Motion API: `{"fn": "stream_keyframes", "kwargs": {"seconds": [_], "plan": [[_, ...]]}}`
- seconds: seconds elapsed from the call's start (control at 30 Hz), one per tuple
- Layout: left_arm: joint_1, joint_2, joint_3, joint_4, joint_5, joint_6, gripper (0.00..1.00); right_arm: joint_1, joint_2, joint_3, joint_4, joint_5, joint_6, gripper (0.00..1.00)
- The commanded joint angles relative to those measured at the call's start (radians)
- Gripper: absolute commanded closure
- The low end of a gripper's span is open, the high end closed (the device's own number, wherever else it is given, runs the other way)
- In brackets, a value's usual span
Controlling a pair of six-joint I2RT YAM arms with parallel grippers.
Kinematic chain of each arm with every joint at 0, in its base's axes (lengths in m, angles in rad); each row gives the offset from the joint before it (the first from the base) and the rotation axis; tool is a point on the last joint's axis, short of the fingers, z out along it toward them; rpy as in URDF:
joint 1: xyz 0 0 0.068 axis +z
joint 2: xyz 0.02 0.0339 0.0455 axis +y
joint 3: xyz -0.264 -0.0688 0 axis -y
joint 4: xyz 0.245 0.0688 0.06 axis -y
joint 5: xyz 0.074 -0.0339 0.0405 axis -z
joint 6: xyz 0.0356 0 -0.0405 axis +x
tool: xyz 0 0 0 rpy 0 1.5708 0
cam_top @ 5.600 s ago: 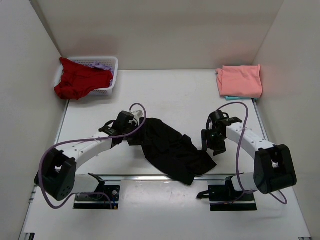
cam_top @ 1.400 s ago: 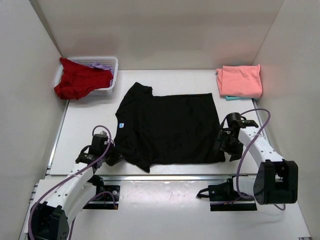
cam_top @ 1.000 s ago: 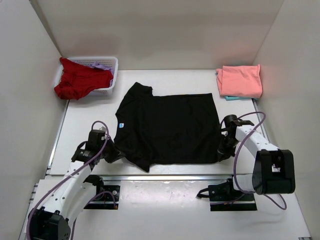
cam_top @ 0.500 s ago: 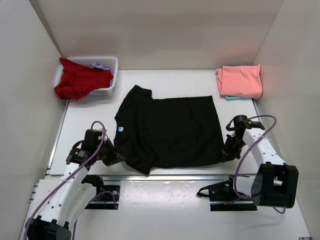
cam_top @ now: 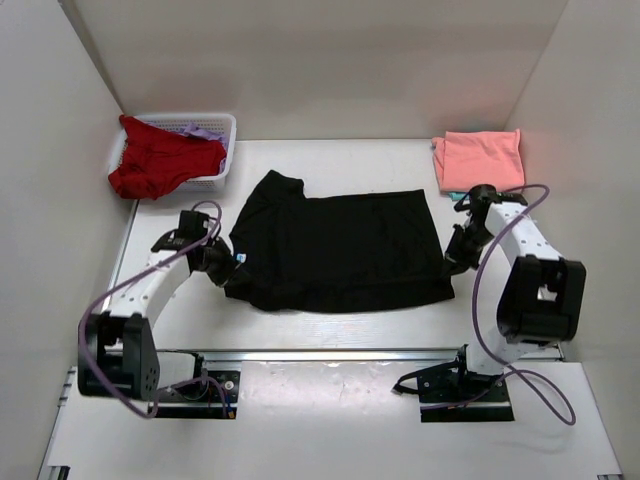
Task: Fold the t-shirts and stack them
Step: Grap the side of the flattened tshirt closest away from the robot with both arms, then fold the flattened tshirt in 1/3 of the way
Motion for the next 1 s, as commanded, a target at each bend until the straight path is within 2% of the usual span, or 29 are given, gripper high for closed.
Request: {"fn": "stream_keyframes", "kwargs": {"seconds": [0.0,0.27,0.43,0.5,0.53,0.57,0.63,0.77,0.87,0.97], "plan": [[0.027,0.058,0.091,0.077,0.008,0.033,1.0,-0.003,0.089,0.127,0.003,-0.001,-0.01,1.0],[0.058,0.226,0.168,0.098,0.003,0.03,0.98,0.004,0.319,0.334,-0.019,0.005,-0.022,1.0],[0.06,0.304,0.233,0.087,-0.008,0.043,0.99,0.016,0.409,0.458,-0.03,0.005,-0.033,1.0],[0.066,0.327,0.239,0.083,-0.014,0.048,0.93,0.021,0.443,0.489,-0.037,0.005,-0.039,1.0],[0.067,0.333,0.239,0.081,-0.023,0.039,0.84,0.024,0.454,0.509,-0.05,0.007,-0.041,1.0],[0.073,0.341,0.23,0.084,-0.017,0.036,0.81,0.027,0.466,0.512,-0.042,0.005,-0.041,0.99],[0.084,0.339,0.221,0.101,0.004,0.031,0.71,0.035,0.475,0.543,-0.054,0.025,-0.042,0.84],[0.084,0.321,0.262,0.126,0.0,0.036,0.68,0.047,0.471,0.587,-0.07,0.088,-0.045,0.65],[0.064,0.316,0.299,0.12,-0.026,0.046,0.68,0.058,0.46,0.618,-0.077,0.129,-0.051,0.61],[0.026,0.313,0.294,0.147,-0.052,0.042,0.71,0.088,0.452,0.615,-0.053,0.131,-0.058,0.62]]}}
